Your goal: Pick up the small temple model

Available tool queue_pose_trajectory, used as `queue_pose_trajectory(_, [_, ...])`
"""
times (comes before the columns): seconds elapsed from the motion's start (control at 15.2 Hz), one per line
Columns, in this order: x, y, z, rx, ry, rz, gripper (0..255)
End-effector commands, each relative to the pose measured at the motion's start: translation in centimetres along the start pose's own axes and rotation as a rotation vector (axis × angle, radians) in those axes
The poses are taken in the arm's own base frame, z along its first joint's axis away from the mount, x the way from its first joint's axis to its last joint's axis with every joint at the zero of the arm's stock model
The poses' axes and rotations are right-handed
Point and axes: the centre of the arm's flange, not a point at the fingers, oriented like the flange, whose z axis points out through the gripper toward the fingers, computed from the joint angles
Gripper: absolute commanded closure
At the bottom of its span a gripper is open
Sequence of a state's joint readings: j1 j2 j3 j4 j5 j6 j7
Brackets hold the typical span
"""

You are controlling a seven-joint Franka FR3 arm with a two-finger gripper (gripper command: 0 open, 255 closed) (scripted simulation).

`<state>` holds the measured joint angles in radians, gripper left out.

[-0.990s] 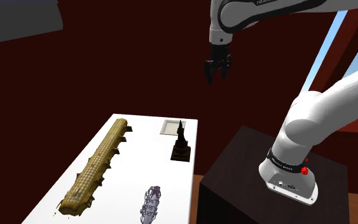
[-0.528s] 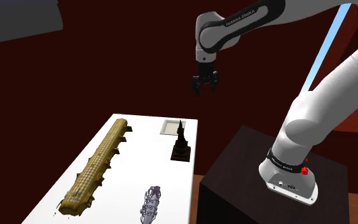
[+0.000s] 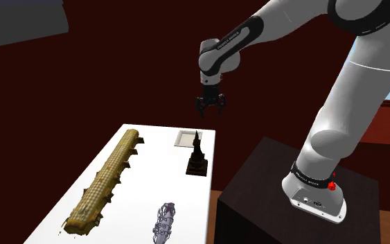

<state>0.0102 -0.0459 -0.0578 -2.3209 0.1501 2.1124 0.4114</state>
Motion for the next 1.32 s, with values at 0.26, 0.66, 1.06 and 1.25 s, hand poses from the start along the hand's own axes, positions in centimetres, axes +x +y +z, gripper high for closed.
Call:
queue_pose_trajectory(0.26, [4.9,-2.0,6.7,0.04,-0.069,0.123,0])
queue_pose_trajectory(0.66, [9.6,-3.7,13.3,0.08,-0.138,0.245,0])
queue_pose_trajectory(1.06, [10.5,-3.7,16.4,0.083,-0.143,0.254,0])
queue_pose_trajectory(1.25, [10.8,-3.6,17.7,0.083,-0.143,0.254,0])
